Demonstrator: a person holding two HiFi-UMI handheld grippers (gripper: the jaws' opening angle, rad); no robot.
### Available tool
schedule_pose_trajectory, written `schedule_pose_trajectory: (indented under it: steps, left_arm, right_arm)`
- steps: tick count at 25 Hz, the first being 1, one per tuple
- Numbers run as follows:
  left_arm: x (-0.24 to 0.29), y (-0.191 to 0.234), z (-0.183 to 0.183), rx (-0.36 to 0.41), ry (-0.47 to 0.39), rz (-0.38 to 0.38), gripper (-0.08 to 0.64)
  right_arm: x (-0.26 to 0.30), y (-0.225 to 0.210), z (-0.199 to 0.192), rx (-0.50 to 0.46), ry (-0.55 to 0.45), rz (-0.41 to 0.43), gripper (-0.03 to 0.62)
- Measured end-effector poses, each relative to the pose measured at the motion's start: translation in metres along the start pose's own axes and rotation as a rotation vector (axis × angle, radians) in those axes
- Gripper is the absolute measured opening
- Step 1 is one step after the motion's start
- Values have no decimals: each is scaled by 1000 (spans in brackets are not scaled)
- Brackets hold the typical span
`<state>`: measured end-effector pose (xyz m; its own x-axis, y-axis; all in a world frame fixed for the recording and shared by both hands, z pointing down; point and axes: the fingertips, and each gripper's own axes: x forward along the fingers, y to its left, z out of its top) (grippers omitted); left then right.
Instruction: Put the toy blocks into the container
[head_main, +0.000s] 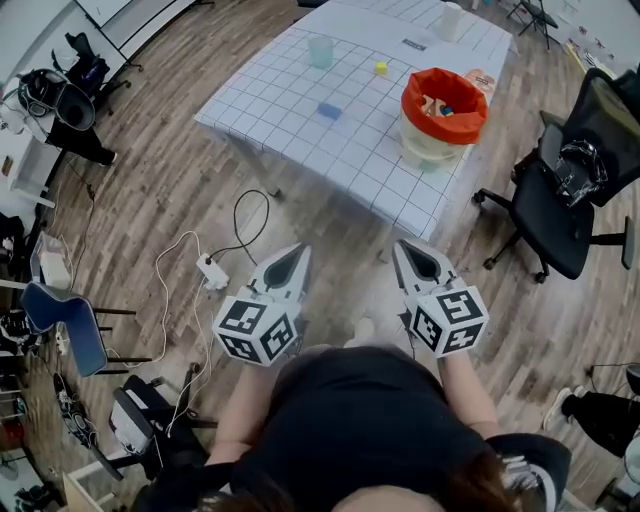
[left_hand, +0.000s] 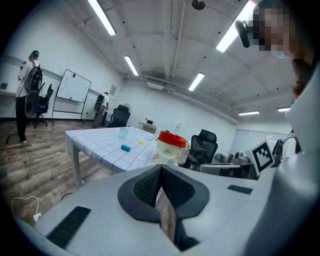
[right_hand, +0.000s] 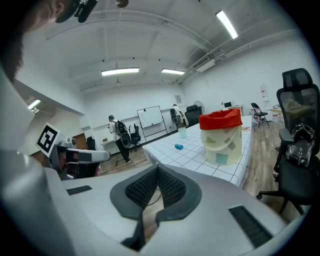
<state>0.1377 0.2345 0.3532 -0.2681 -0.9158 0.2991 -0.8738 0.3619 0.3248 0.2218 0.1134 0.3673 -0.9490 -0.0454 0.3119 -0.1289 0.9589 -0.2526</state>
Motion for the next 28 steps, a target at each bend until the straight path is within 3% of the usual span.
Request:
schedule_pose_trajectory:
  steps: [7, 18, 28]
  left_arm:
    - [18, -20, 2, 55, 11, -4, 25]
    - [30, -10, -3, 74, 50, 50, 25]
    - [78, 3, 16, 100, 59, -1, 25]
  right_arm:
    - [5, -11, -3, -7, 10, 41, 15]
    - [3, -29, 1, -14, 11, 36, 15]
    - [21, -54, 6, -1, 22, 7, 15]
